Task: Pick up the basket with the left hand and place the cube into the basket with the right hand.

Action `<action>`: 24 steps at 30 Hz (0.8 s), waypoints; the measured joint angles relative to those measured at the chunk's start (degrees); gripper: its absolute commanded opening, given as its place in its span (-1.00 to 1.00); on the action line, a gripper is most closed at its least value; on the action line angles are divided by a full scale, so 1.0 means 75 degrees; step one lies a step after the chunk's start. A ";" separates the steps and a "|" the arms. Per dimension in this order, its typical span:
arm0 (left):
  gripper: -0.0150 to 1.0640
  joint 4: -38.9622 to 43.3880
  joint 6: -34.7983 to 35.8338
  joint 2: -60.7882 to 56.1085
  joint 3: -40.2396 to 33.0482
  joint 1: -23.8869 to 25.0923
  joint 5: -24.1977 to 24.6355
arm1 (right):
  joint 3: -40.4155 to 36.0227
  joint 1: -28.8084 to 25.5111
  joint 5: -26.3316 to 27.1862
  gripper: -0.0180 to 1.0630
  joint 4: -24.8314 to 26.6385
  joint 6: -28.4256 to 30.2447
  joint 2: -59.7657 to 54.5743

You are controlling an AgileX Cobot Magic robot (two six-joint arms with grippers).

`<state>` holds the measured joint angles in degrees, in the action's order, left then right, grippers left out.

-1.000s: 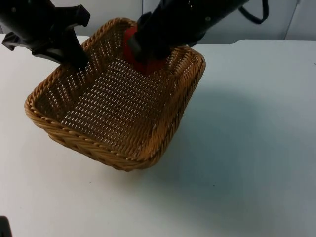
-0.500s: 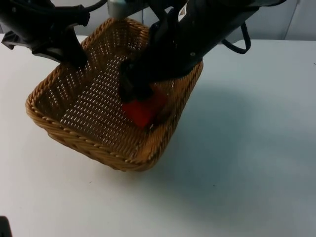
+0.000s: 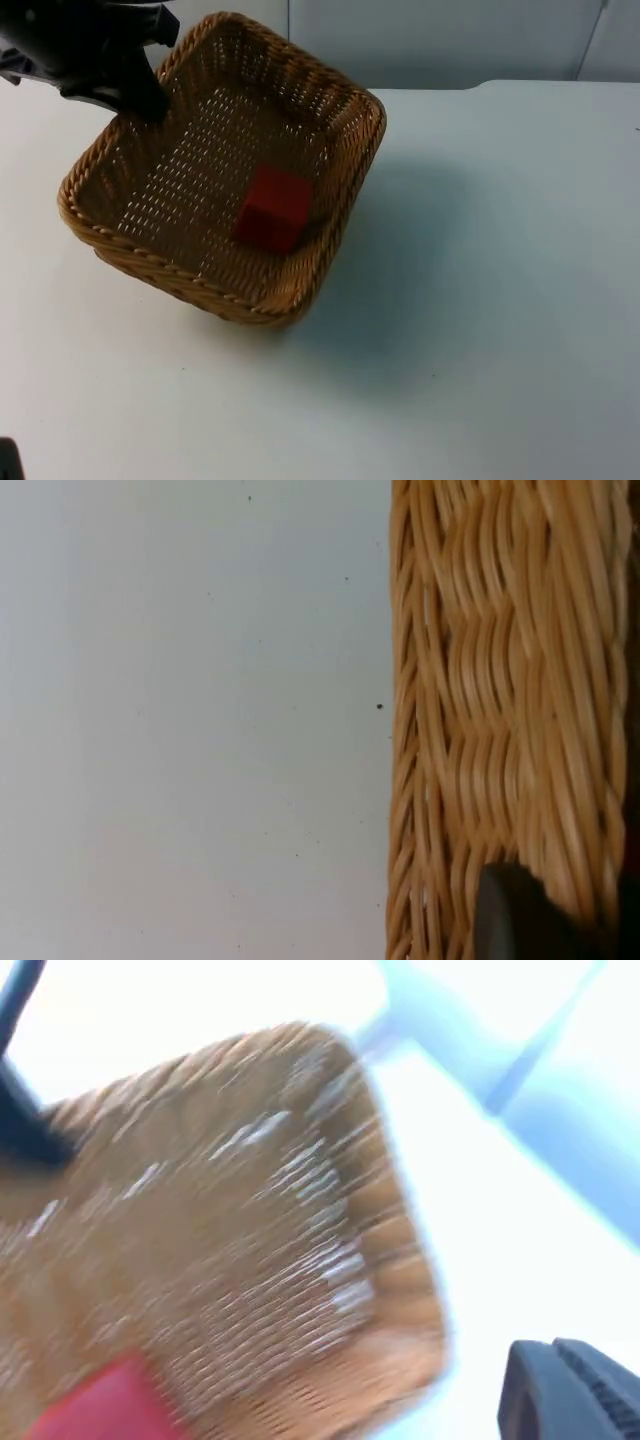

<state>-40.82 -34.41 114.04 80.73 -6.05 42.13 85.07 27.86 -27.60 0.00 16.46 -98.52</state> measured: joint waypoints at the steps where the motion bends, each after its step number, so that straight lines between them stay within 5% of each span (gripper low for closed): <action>1: -0.97 0.0000 0.0000 0.0000 0.0000 0.0000 -0.0045 | 0.0030 -0.0319 -0.0109 -0.97 0.0000 -0.0149 0.0386; 7: -0.97 -0.0014 0.0000 0.0000 0.0000 0.0000 -0.0297 | 0.0074 -0.2114 -0.1242 -0.97 -0.0148 -0.0862 0.1625; 12: -0.97 -0.0014 0.0000 0.0000 0.0000 0.0000 -0.0520 | 0.0074 -0.2830 -0.2520 -0.97 -0.0198 -0.0931 0.1983; 17: -0.97 -0.0096 0.0000 0.0000 0.0000 0.0000 -0.0544 | 0.0074 -0.2906 -0.3148 -0.97 -0.0233 -0.0708 0.2029; 24: -0.97 -0.1137 -0.0036 0.0030 0.0000 0.0000 0.0214 | 0.0074 -0.2906 -0.3455 -0.97 -0.0207 -0.0600 0.2029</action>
<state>-49.35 -34.68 114.26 80.73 -6.05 43.73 85.62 6.07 -53.51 -1.55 11.96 -83.30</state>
